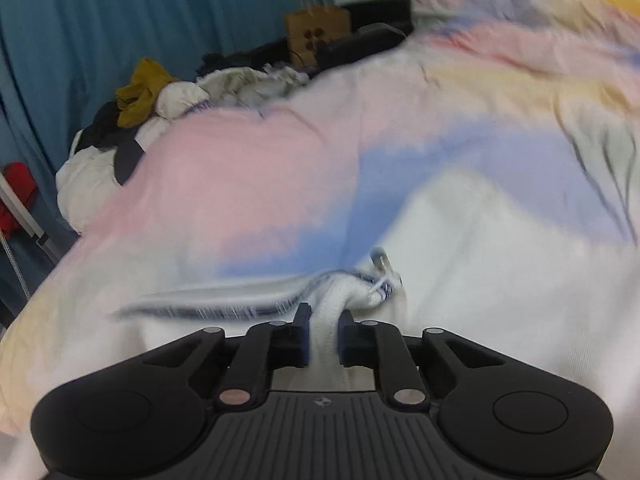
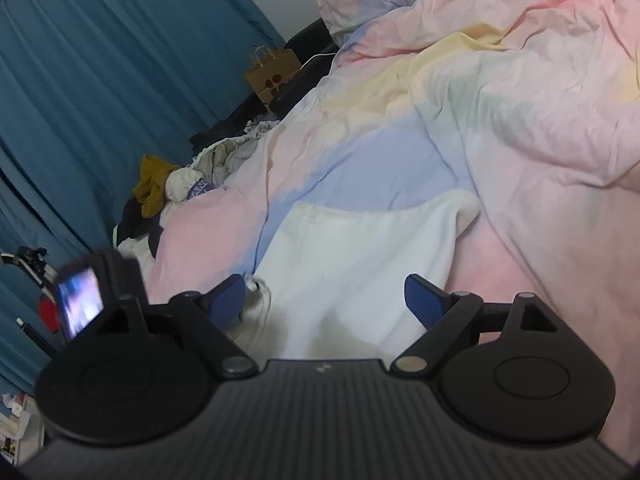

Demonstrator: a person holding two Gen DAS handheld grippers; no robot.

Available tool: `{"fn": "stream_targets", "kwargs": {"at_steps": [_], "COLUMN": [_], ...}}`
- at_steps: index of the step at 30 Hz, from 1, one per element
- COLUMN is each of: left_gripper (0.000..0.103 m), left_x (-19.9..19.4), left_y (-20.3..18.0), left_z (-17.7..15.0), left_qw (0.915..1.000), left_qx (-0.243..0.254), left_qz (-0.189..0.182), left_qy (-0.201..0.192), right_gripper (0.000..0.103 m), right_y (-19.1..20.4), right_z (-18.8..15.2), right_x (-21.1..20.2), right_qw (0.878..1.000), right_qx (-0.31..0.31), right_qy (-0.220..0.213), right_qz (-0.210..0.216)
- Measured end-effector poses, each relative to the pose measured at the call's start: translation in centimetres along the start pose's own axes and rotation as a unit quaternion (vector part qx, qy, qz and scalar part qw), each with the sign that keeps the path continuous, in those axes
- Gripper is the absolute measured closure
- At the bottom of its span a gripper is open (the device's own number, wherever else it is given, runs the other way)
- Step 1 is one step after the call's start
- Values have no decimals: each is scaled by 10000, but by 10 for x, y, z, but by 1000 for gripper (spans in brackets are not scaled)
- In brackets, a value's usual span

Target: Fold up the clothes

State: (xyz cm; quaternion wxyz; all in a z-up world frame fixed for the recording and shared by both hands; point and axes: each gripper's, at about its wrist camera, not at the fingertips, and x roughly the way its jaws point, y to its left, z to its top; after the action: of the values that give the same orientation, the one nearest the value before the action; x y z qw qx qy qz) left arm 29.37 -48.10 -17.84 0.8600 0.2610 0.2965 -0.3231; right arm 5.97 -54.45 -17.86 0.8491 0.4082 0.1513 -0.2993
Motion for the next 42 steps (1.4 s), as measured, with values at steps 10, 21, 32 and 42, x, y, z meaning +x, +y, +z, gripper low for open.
{"fn": "stream_targets", "kwargs": {"at_steps": [10, 21, 32, 42], "left_gripper": [90, 37, 25, 25], "left_x": [-9, 23, -145, -295], "left_y": [83, 124, 183, 174], "left_z": [123, 61, -108, -246], "left_qw": [9736, 9775, 9693, 9635], "left_qx": [-1902, -1896, -2262, -2497], "left_qz": [565, 92, 453, 829], "left_qy": [-1129, -923, -847, -496], "right_gripper": [15, 15, 15, 21], "right_y": [3, 12, 47, 69], "right_z": [-9, -26, -39, -42], "right_x": [16, 39, 26, 17], "right_qw": [9998, 9982, 9891, 9770], "right_qx": [15, -373, -1114, -1212], "right_qy": [192, 389, 425, 793], "right_qz": [13, 255, 865, 1565]}}
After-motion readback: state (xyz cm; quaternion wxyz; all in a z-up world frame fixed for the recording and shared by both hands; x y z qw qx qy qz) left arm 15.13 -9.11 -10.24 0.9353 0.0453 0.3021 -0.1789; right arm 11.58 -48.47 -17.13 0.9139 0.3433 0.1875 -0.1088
